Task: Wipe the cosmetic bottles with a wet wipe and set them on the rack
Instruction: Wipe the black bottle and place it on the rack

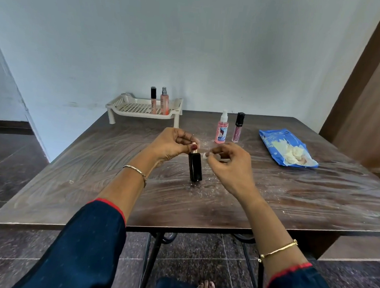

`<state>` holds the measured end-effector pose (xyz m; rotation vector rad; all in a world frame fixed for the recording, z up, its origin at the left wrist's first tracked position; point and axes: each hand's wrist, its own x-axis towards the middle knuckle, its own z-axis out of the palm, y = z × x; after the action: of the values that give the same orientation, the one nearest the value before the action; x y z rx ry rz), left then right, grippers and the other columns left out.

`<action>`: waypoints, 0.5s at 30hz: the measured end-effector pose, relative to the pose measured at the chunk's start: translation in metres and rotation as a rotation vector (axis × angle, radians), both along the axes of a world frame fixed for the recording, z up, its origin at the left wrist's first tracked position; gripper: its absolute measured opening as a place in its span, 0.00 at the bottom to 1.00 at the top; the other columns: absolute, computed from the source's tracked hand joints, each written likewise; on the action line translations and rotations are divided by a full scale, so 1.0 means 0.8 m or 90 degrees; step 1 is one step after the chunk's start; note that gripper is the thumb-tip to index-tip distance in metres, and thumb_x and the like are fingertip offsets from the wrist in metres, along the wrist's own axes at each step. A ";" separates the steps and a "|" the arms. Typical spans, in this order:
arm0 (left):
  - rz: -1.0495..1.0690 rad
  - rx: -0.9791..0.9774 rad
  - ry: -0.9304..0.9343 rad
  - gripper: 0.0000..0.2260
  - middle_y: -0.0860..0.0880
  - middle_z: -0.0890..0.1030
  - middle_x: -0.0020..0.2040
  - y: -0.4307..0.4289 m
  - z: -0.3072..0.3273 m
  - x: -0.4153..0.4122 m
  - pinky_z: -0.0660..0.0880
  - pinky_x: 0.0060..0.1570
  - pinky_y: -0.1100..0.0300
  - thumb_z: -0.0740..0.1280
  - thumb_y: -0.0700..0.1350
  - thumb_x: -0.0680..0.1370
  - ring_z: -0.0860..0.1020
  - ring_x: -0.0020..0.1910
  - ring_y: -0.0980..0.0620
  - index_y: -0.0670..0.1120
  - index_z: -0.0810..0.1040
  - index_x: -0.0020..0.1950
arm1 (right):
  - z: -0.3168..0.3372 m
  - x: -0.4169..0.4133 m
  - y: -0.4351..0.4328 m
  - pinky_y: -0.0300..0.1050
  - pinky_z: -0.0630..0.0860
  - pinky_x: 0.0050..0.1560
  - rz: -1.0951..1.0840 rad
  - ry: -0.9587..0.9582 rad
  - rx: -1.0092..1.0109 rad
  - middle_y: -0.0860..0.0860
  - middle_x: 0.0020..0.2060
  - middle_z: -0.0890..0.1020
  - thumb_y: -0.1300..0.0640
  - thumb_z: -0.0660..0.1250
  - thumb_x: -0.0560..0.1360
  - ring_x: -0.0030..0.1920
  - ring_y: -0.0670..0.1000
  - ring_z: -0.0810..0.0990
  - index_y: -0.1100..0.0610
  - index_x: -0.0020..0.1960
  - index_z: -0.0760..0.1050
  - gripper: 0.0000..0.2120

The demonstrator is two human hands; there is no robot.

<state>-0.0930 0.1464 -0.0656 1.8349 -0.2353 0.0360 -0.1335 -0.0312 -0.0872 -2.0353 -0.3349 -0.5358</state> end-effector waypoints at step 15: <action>0.082 0.002 0.054 0.09 0.38 0.82 0.41 -0.008 0.006 0.004 0.81 0.42 0.64 0.71 0.29 0.71 0.82 0.34 0.53 0.33 0.80 0.51 | 0.003 0.016 0.031 0.47 0.73 0.37 0.024 -0.189 -0.458 0.54 0.45 0.78 0.71 0.73 0.66 0.40 0.57 0.79 0.59 0.54 0.78 0.18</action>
<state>-0.0902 0.1398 -0.0609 1.8477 -0.0572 0.0473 -0.1206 -0.0064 -0.0847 -2.6266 -0.8387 -0.7735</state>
